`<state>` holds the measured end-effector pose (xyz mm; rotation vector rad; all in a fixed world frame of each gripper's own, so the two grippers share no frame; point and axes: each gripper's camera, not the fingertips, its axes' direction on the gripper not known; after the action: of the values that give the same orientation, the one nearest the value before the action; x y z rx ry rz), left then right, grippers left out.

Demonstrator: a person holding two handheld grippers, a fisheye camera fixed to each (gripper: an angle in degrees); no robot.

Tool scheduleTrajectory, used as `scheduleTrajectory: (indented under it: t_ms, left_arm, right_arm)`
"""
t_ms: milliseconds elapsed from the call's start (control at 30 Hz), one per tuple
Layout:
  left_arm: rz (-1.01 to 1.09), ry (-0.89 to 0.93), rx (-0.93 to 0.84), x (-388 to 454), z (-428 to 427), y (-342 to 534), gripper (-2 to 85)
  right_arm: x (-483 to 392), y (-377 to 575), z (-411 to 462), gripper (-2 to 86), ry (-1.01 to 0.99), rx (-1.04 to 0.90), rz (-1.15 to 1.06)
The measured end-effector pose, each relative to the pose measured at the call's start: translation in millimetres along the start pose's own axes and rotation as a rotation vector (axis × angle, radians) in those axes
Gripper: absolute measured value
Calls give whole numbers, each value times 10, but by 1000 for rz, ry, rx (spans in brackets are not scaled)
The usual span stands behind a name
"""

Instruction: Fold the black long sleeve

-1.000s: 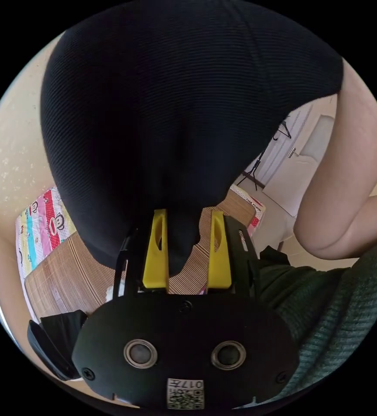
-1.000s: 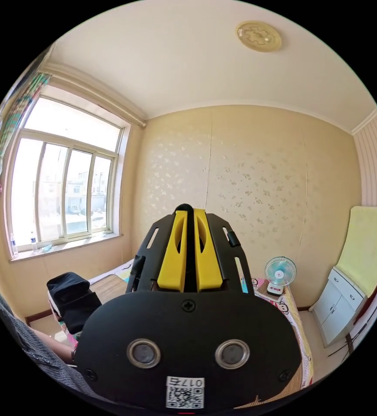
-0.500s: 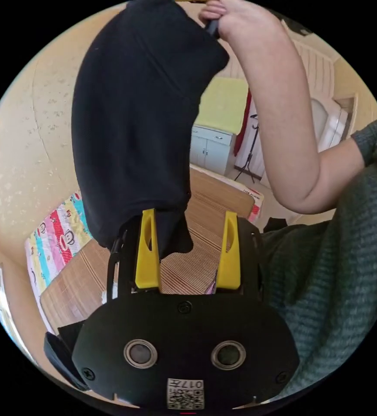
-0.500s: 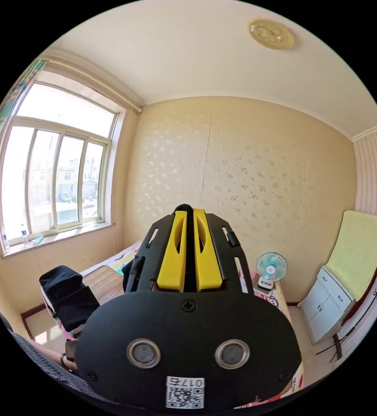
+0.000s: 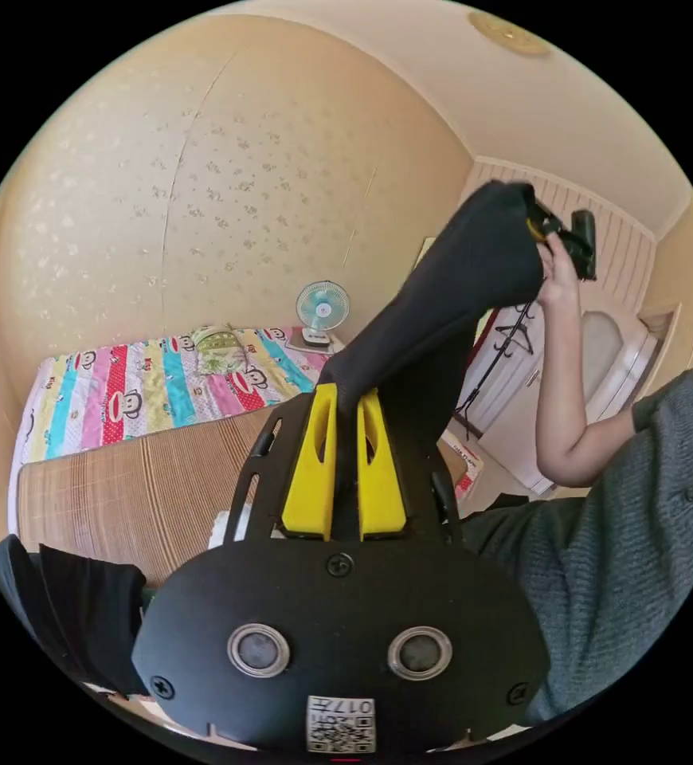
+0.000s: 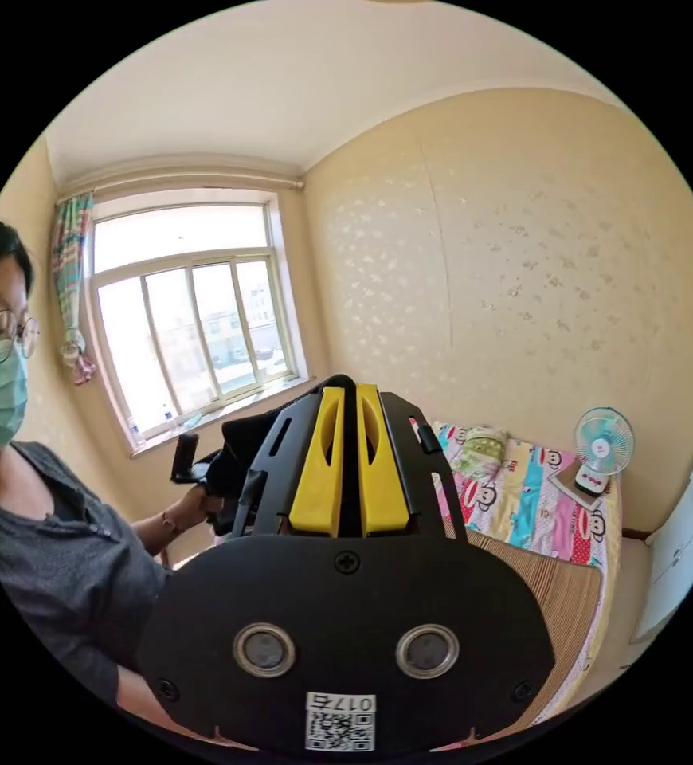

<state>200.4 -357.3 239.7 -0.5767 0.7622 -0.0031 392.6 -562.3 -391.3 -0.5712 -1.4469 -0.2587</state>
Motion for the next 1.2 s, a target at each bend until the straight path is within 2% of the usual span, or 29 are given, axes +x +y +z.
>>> scheduleTrajectory:
  t_ms: [67,167,233,300,433,567,600,667,767,800,900,933,1000,1067,1133,1200]
  left_arm:
    - [-45,87,32,-258,-126,-54,41]
    - [-39,269,-5,-524,-200,-121,35]
    - [31,547,-131,-544,-127,-157,33]
    - [78,711,-155,-467,-184,-186,32]
    - [99,725,-129,-378,-504,-515,29]
    - [-56,751,-279,-700,-204,-934,27]
    - [-71,710,-330,-871,-16,-1036,28]
    - [-140,642,-429,-1258,401,-1131,29]
    - [-316,524,-598,-2126,1378,-1080,33]
    - [-361,470,-655,-2497,1822,-998,36]
    - [-614,251,-655,-3475,2644,-577,49]
    - [-738,156,-617,-3771,2769,-325,56]
    - [-836,0,-579,-3974,2799,25,66]
    - [-806,-129,-585,-3929,2814,320,72]
    - [-720,-268,-712,-3702,2930,812,80]
    - [-687,-341,-812,-3514,2998,1253,94]
  right_arm:
    - [363,113,-92,30,-100,-68,18]
    - [744,348,-283,29,-245,-54,113]
    - [778,419,-454,29,-315,-3,160]
    - [673,307,-725,28,-327,90,151]
    - [746,-303,-897,29,-279,108,192]
    - [1339,-1181,-419,30,-16,-183,217]
    - [1704,-1343,-116,30,37,-294,247]
    - [2364,-1474,504,31,19,-473,278]
    - [3437,-1426,1778,34,35,-686,166]
    - [3950,-1329,2333,36,64,-774,263]
    - [4870,-1052,3283,47,96,-776,471]
    - [4978,-1013,3373,51,108,-764,505]
    - [5286,-855,3521,63,155,-697,635]
    - [5420,-663,3549,69,178,-701,707]
    - [5488,-386,3550,77,249,-775,746]
    - [5560,88,3501,101,340,-938,828]
